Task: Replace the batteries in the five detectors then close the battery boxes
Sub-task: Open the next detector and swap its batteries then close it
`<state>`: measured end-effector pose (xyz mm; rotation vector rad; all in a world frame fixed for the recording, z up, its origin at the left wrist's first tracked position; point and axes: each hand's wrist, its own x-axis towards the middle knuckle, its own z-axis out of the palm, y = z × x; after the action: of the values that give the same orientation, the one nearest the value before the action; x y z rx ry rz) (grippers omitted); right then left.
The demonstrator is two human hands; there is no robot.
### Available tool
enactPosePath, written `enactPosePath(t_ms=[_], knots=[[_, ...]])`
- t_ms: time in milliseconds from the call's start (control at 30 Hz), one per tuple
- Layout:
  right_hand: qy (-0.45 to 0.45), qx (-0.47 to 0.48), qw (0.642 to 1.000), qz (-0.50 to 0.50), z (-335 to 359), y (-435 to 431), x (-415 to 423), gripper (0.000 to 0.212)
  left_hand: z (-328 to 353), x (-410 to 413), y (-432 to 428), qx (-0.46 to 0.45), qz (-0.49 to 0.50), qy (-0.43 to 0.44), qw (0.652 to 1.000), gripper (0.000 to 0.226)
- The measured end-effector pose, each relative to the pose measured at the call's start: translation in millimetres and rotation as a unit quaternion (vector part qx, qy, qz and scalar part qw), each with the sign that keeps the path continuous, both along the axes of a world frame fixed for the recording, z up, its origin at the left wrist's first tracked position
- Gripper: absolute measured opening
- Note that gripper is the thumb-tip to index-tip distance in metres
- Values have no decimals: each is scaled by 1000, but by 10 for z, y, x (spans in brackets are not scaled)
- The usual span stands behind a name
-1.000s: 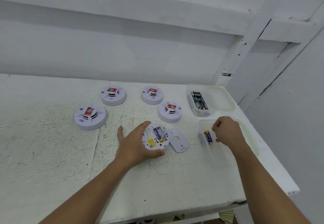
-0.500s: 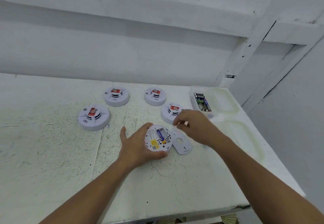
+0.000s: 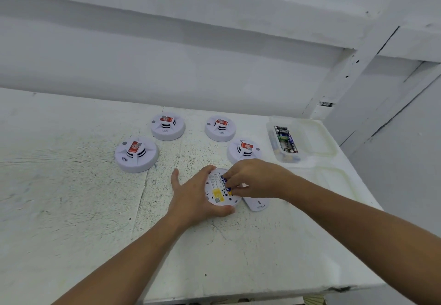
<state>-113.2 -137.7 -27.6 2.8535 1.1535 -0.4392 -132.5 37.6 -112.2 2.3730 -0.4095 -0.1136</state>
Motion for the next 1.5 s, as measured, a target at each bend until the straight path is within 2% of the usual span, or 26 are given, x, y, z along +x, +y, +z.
enactPosePath(t_ms=[167,400,767,900,1100,1167,1233,1300,1400,1433,1500], knots=[[-7,-84,996,34,-25,67,75,26,-46,20,5,17,0,-8,1000,105],[-12,-94,994,60,6,112,99,28,-68,27,-4,16,-3,-19,1000,101],[20,-40,999,16,15,-7,1,35,-62,17,10,21,-3,-28,999,103],[12,-50,998,35,-19,-90,-54,44,-67,14,9,14,0,-28,999,99],[-14,-38,997,59,-43,-130,-167,39,-66,18,-1,27,2,-28,999,103],[-8,-31,999,43,-38,-131,-188,38,-73,20,4,21,3,-22,1000,100],[22,19,999,-23,-4,-149,-226,33,-83,20,-4,11,6,-20,1000,96],[73,123,980,-138,29,-167,-268,28,-80,14,-1,5,9,-21,1000,95],[156,259,912,-277,45,-192,-300,18,-66,6,6,-2,11,-18,1000,97],[194,302,878,-315,51,-199,-292,17,-63,6,9,-4,12,-17,1000,97],[263,424,775,-388,81,-211,-294,18,-53,1,8,-7,13,-17,1000,96]])
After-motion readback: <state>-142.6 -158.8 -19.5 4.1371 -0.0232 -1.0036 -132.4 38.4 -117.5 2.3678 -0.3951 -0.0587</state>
